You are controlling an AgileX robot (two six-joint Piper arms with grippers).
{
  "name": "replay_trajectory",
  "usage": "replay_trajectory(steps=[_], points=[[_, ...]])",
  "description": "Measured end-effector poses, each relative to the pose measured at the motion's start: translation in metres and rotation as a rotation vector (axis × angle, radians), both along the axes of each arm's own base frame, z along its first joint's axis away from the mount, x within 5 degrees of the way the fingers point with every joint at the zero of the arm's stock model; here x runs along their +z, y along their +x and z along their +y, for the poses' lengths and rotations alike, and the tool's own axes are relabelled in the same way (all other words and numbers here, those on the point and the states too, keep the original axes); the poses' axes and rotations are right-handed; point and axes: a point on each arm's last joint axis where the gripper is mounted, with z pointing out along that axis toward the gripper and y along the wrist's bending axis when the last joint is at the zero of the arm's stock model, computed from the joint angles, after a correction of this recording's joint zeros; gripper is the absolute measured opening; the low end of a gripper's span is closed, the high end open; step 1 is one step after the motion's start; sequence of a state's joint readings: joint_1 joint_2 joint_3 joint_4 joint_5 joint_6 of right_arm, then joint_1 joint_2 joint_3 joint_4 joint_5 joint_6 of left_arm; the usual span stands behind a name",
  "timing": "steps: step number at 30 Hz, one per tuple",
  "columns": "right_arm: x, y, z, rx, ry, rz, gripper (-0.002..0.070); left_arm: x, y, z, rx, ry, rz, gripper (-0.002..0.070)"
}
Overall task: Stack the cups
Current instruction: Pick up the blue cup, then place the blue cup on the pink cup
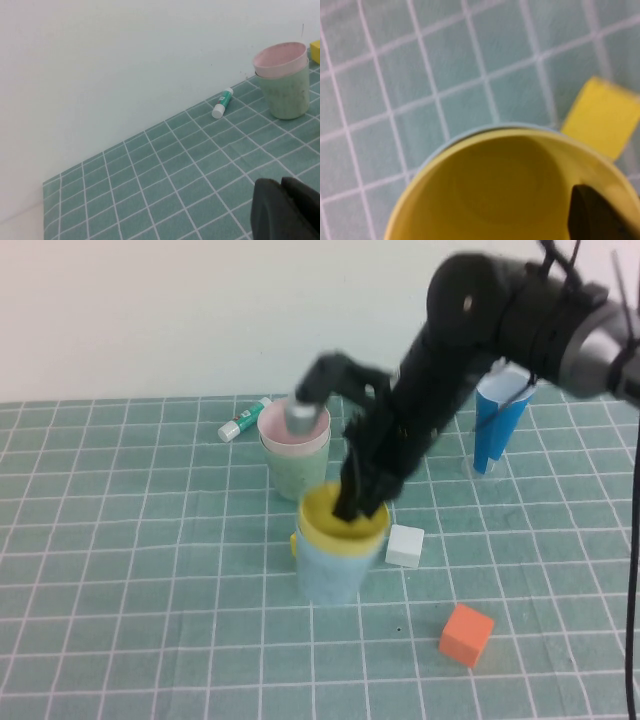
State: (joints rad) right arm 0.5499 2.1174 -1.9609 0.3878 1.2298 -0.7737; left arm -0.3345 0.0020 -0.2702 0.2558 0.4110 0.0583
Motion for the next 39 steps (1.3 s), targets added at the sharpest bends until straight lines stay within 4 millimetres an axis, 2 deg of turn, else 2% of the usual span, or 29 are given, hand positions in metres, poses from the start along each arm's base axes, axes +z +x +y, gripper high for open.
replay_trajectory(steps=[7, 10, 12, 17, 26, 34, 39], points=[[0.081, 0.01, 0.006, 0.045, 0.148, -0.284, 0.0043, 0.0, 0.0, 0.0, 0.0, 0.0, 0.0, 0.0001], [0.101, 0.018, 0.008, 0.013, 0.216, -0.434, 0.0043, 0.0, 0.0, 0.0, 0.0, 0.0, 0.0, 0.0001], [0.107, 0.023, 0.009, -0.012, 0.24, -0.495, 0.0043, 0.0, 0.0, 0.0, 0.0, 0.0, 0.0, 0.0001], [0.097, 0.038, 0.009, -0.043, 0.19, -0.585, 0.0043, 0.0, 0.0, 0.0, 0.0, 0.0, 0.0, 0.0001], [0.052, 0.059, 0.015, -0.064, 0.098, -0.551, 0.0043, 0.0, 0.0, 0.0, 0.0, 0.0, 0.0, 0.0001], [0.047, 0.062, 0.016, -0.074, 0.101, -0.557, 0.0054, 0.0, 0.0, 0.0, 0.0, 0.0, 0.0, 0.0001], [0.047, 0.063, 0.016, -0.078, 0.103, -0.561, 0.0151, 0.0, 0.0, 0.0, 0.0, 0.0, 0.0, 0.0001]])
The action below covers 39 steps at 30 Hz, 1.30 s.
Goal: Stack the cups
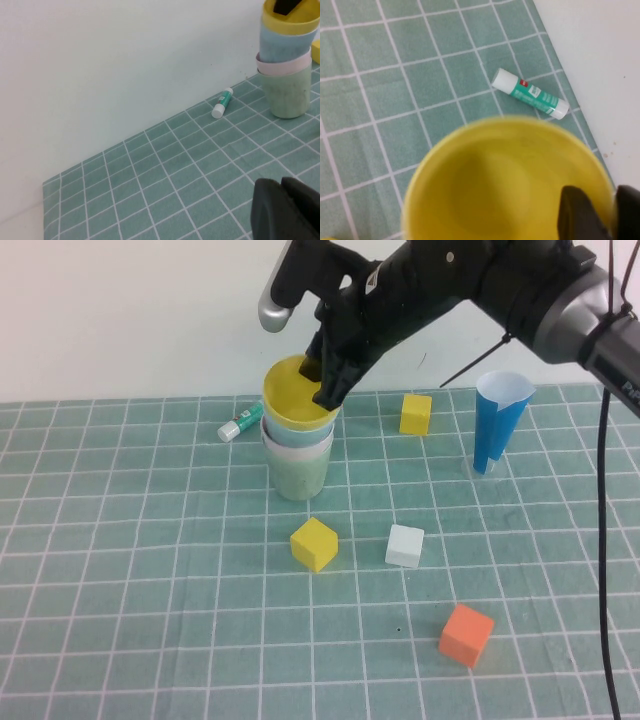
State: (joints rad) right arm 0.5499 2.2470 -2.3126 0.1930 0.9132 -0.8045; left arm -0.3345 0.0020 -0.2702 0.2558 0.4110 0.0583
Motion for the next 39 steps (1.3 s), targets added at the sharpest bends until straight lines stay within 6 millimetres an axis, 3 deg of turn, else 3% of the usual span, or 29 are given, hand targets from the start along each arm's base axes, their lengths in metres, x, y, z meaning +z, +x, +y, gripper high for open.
replay_trajectory(steps=[4, 9, 14, 19, 24, 26, 30, 32, 39], points=[[0.003, 0.0, 0.0, -0.007, 0.009, -0.001, 0.0211, 0.0, 0.0, 0.0, 0.0, 0.0, 0.0, 0.0001], [0.023, -0.004, -0.004, -0.001, -0.004, -0.021, 0.0221, 0.0, 0.0, 0.0, 0.002, 0.005, -0.002, 0.0001], [0.071, -0.026, -0.019, 0.009, -0.01, -0.061, 0.0179, 0.0, -0.001, 0.001, 0.006, 0.012, -0.012, 0.0001], [0.139, -0.068, -0.05, -0.016, -0.004, -0.177, 0.004, 0.0, -0.001, 0.0, -0.002, -0.018, -0.002, 0.0001], [0.191, -0.117, -0.105, -0.118, -0.006, -0.276, 0.001, 0.0, -0.002, -0.003, -0.032, -0.107, 0.018, 0.0001], [0.2, -0.136, -0.13, -0.196, -0.056, -0.304, 0.0008, 0.001, -0.002, -0.004, -0.038, -0.125, 0.02, 0.0001], [0.191, -0.164, -0.166, -0.361, -0.2, -0.285, 0.0006, 0.001, -0.002, -0.005, -0.044, -0.141, 0.02, 0.0001], [0.176, -0.174, -0.178, -0.424, -0.253, -0.241, 0.0006, 0.001, -0.002, -0.005, -0.052, -0.162, 0.021, 0.0001], [0.111, -0.203, -0.192, -0.487, -0.221, -0.134, 0.0006, 0.0, -0.001, -0.008, -0.071, -0.207, 0.003, 0.0]])
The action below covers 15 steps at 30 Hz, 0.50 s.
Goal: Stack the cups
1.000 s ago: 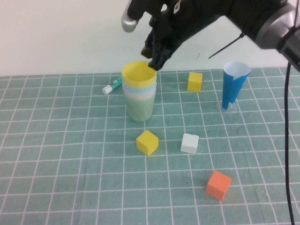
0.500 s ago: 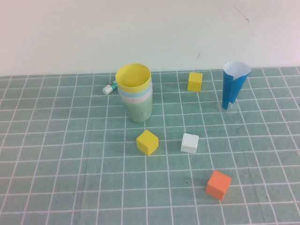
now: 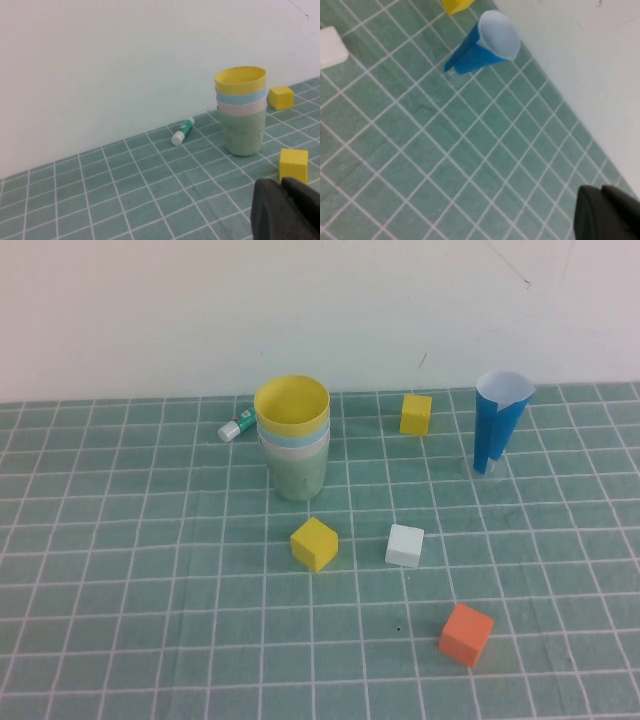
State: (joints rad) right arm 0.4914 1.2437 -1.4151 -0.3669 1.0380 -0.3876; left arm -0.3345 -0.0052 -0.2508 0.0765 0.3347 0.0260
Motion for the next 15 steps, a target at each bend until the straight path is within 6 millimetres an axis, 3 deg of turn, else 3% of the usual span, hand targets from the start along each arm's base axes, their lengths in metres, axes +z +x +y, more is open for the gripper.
replay_trajectory(steps=[15], points=[[-0.123, -0.093, -0.035, 0.039, 0.248, -0.101, 0.0004, -0.008, 0.002, 0.0, 0.01, 0.03, 0.022, 0.0001]])
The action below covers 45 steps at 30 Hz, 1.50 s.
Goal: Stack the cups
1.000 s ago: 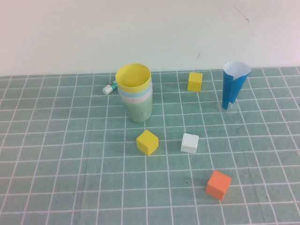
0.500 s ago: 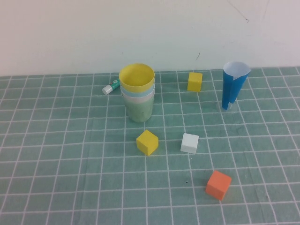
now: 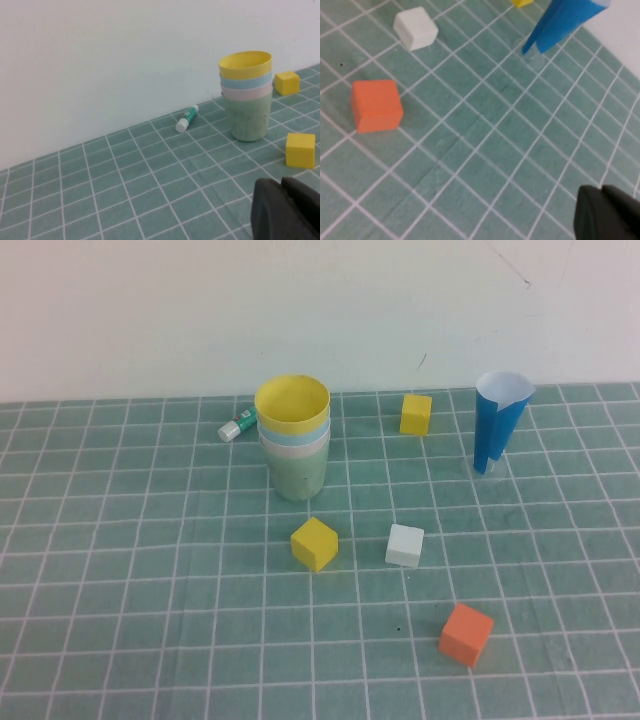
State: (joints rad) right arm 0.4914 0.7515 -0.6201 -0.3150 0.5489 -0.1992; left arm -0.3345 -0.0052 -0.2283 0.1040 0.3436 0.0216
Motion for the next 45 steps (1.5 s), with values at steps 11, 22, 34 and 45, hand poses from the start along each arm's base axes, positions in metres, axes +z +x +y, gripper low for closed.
replay_trajectory(steps=[11, 22, 34, 45], points=[[-0.025, -0.07, -0.028, 0.021, 0.298, -0.198, 0.0, -0.004, 0.0, 0.0, -0.001, -0.001, 0.048, 0.0001], [-0.047, -0.078, -0.032, 0.011, 0.288, -0.156, 0.0, -0.011, 0.001, -0.002, -0.009, -0.017, 0.077, 0.0001], [-0.049, -0.078, -0.032, 0.005, 0.277, -0.134, 0.0, -0.08, 0.009, 0.0, 0.118, -0.01, 0.336, 0.0], [-0.05, -0.078, -0.032, 0.004, 0.276, -0.127, 0.0, -0.077, 0.014, -0.001, 0.133, -0.066, 0.221, -0.0001]])
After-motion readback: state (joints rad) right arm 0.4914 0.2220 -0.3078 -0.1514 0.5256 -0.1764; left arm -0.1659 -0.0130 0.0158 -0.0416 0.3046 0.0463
